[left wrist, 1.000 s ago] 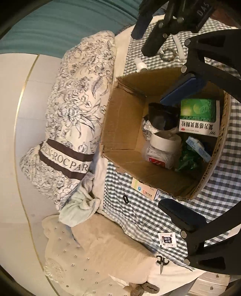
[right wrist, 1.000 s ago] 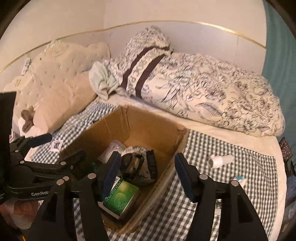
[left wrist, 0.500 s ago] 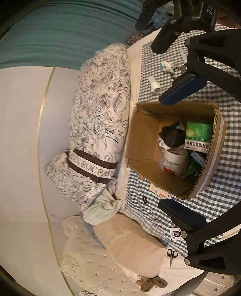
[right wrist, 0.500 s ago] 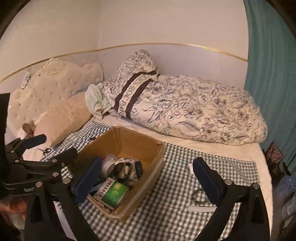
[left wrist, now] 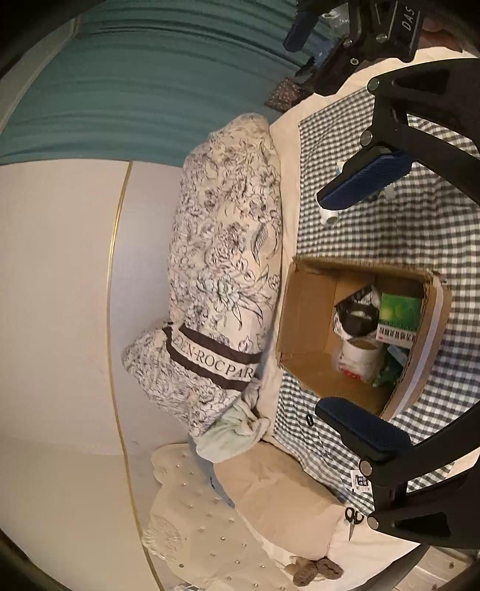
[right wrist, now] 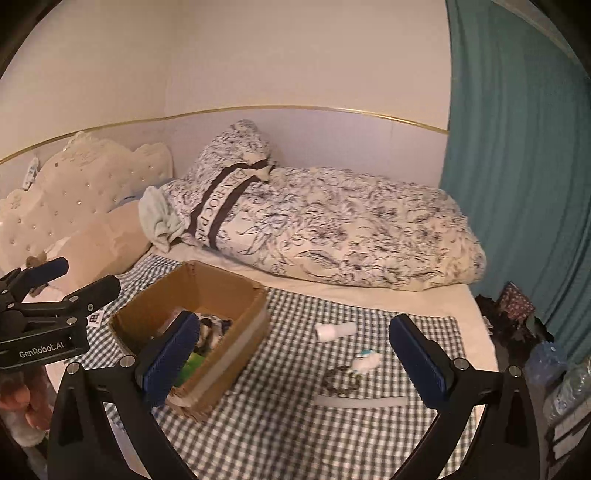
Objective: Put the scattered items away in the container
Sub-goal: 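Withdraw both open tools up out of the cardboard box, then reach the left tool to the dark bead string while the right tool reaches the plush toy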
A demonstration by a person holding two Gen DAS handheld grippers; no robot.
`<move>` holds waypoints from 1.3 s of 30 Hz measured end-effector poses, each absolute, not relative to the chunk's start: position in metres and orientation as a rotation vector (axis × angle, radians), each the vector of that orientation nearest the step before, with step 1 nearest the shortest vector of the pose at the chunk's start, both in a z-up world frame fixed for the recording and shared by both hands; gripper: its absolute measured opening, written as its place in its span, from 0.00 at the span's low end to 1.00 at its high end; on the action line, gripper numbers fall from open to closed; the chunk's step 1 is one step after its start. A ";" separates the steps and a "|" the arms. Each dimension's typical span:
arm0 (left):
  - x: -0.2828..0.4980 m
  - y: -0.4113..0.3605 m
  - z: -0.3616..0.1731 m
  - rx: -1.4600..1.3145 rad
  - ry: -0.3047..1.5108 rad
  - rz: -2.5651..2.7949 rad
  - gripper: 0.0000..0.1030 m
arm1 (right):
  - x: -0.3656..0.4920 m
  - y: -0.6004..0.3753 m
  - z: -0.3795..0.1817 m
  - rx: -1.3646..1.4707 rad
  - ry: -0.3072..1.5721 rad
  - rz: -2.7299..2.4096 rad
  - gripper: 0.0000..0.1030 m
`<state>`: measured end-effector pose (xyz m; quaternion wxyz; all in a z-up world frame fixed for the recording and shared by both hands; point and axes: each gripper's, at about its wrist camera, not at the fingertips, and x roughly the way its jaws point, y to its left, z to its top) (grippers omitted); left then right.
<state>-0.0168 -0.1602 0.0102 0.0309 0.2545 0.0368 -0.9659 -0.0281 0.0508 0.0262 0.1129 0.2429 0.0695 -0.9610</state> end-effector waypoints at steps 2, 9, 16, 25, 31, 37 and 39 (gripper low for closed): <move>-0.013 -0.151 0.011 0.786 0.096 -2.995 1.00 | -0.024 0.060 0.027 0.713 0.189 -2.830 1.00; -0.006 -0.124 0.014 0.776 0.049 -3.046 1.00 | -0.014 0.091 0.021 0.739 0.140 -2.864 1.00; -0.016 -0.101 0.001 0.836 0.023 -3.069 1.00 | -0.018 0.125 0.008 0.799 0.093 -2.888 1.00; -0.040 -0.073 -0.027 0.949 -0.013 -3.076 1.00 | -0.043 0.164 -0.019 0.911 0.029 -2.899 1.00; -0.062 -0.058 -0.049 1.038 -0.023 -3.077 1.00 | -0.066 0.177 -0.047 1.015 0.026 -2.876 1.00; -0.082 -0.043 -0.074 1.128 -0.054 -3.071 1.00 | -0.091 0.185 -0.076 1.102 0.003 -2.821 1.00; -0.087 -0.039 -0.080 1.152 -0.057 -3.066 1.00 | -0.099 0.186 -0.087 1.132 -0.011 -2.785 1.00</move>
